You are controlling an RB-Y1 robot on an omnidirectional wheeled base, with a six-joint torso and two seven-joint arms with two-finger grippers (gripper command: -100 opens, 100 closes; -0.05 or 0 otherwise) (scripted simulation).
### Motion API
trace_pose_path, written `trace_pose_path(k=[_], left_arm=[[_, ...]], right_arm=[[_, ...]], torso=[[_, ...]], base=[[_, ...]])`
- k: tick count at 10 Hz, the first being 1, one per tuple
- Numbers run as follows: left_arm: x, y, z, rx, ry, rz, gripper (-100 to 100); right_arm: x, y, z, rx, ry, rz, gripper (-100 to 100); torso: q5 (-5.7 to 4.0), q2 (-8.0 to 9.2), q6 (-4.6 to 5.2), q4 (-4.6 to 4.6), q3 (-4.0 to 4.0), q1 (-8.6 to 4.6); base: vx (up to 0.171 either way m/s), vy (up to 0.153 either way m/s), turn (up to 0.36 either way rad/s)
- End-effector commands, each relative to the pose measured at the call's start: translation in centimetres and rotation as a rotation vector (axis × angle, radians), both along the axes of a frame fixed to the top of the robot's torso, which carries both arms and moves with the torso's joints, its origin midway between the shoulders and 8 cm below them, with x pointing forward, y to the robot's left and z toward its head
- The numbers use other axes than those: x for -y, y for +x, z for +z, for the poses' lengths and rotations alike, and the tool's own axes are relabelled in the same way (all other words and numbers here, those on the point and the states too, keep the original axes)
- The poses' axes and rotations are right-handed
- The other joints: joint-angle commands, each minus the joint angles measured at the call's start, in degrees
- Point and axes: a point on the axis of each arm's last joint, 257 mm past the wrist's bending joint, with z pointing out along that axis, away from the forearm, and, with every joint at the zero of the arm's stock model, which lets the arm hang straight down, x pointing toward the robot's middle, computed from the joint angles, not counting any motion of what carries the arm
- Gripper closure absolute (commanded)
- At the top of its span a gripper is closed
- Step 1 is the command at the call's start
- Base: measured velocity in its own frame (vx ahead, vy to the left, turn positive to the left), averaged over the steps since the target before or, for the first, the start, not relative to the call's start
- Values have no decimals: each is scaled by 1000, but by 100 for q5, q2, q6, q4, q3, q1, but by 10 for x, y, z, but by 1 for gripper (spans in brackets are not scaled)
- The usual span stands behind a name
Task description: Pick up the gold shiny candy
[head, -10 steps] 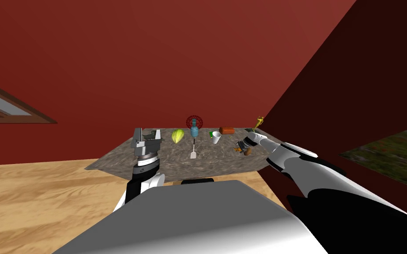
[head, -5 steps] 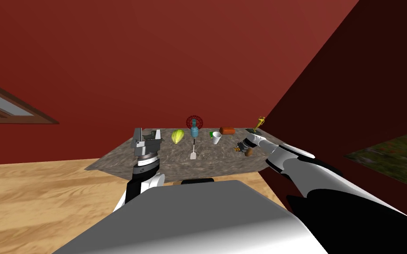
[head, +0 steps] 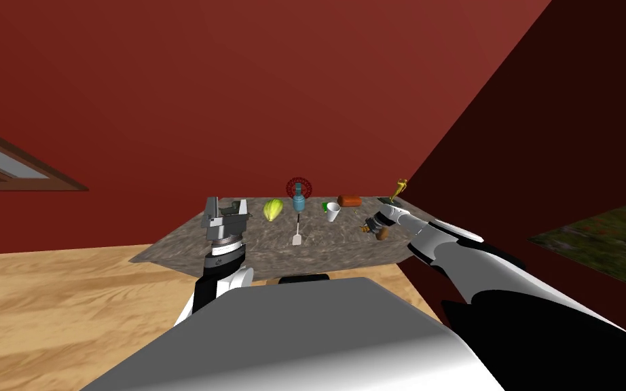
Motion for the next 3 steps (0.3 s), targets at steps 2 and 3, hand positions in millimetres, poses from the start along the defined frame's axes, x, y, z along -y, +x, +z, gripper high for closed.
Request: trace_pose_path(k=[2,3], left_arm=[[0,0,0,0,0,0,0],[0,0,0,0,0,0,0]], right_arm=[[0,0,4,-1,0,3,100],[0,0,4,-2,1,2,0]], torso=[[-2,5,0,-1,2,0],[-3,0,-2,-1,0,-1]], base=[[-19,3,-13],[0,0,0]])
